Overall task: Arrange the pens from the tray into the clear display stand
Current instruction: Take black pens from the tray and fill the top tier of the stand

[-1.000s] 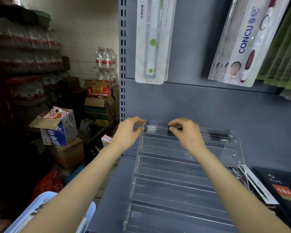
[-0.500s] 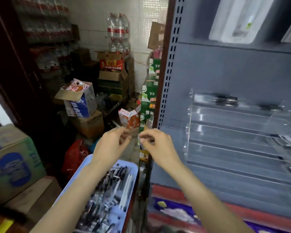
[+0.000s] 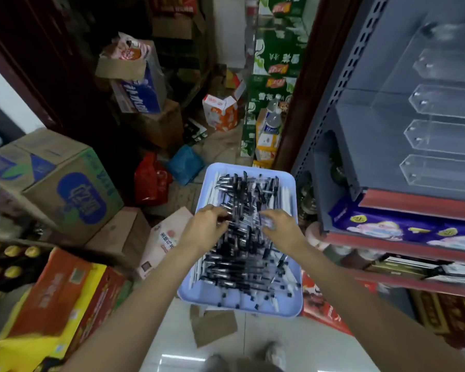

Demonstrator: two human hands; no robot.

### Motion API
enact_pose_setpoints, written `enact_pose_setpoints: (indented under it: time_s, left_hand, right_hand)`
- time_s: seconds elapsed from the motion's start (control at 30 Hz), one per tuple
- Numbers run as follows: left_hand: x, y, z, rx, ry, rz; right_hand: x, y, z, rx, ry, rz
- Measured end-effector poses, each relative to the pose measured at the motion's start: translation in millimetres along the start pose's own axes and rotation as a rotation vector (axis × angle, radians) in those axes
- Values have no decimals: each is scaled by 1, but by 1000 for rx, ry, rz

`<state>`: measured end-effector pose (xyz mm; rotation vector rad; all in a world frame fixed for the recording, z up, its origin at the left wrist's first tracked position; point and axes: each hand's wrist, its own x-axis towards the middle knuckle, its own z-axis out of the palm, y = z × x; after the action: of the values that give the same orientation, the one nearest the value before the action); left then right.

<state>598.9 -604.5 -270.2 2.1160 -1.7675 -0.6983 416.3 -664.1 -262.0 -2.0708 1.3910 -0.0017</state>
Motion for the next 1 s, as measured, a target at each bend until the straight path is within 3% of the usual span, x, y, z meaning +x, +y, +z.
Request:
enact_pose_setpoints:
  time_s: [0.27, 0.37, 0.47, 0.57, 0.8, 1.0]
  left_hand:
    - [-12, -30, 25, 23, -115, 75]
    - [-20, -35, 27, -62, -38, 128]
    - [-29, -35, 21, -158, 61, 231]
    - [-35, -39, 22, -46, -66, 303]
    - [-40, -39, 27, 27, -89, 226]
    - [-47, -39, 31, -91, -50, 117]
  right_hand:
    - [-8, 0, 42, 15, 206, 133]
    - [-8, -2, 46, 0, 210, 141]
    - [-15, -4, 45, 50, 155, 48]
    - [-26, -4, 43, 18, 11, -84]
    - [-28, -4, 49, -71, -76, -183]
    - [-26, -7, 49, -191, -108, -255]
